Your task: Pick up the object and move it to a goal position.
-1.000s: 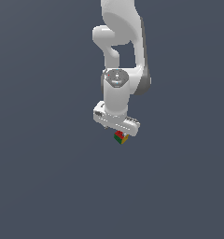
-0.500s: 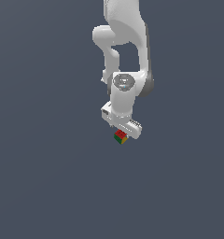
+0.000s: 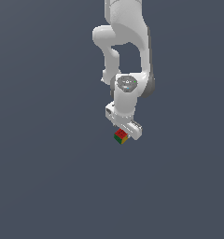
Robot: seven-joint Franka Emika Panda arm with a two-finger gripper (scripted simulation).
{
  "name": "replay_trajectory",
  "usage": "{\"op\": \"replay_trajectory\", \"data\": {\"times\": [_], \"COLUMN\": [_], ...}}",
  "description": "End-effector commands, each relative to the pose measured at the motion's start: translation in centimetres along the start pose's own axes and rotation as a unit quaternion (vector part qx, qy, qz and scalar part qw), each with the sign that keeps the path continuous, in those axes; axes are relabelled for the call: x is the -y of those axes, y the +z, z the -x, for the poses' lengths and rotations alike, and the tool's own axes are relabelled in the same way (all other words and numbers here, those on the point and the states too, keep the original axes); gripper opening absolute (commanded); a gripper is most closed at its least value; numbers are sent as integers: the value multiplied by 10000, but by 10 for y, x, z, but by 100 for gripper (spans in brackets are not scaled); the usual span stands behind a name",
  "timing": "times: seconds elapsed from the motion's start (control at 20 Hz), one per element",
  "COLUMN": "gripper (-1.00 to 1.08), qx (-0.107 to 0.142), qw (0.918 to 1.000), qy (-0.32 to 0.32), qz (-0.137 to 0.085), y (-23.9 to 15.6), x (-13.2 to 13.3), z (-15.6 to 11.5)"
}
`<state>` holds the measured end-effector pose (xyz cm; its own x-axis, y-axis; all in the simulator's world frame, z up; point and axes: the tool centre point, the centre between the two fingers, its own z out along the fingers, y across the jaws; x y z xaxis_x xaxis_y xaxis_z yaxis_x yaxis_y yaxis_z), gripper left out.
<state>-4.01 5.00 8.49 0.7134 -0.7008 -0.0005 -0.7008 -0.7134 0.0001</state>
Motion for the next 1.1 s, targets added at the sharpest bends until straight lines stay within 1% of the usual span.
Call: {"op": "replay_trajectory", "data": {"times": [0.0, 0.35, 0.8, 1.05], "gripper": [100, 100, 100, 100], "qx": [-3, -1, -2, -2], "qw": [10000, 10000, 10000, 10000], "qy": [66, 60, 77, 77], "qz": [-1, 0, 0, 0], "y": [1, 6, 45, 52], "x": [0, 0, -1, 0], "z": [1, 1, 2, 2]}}
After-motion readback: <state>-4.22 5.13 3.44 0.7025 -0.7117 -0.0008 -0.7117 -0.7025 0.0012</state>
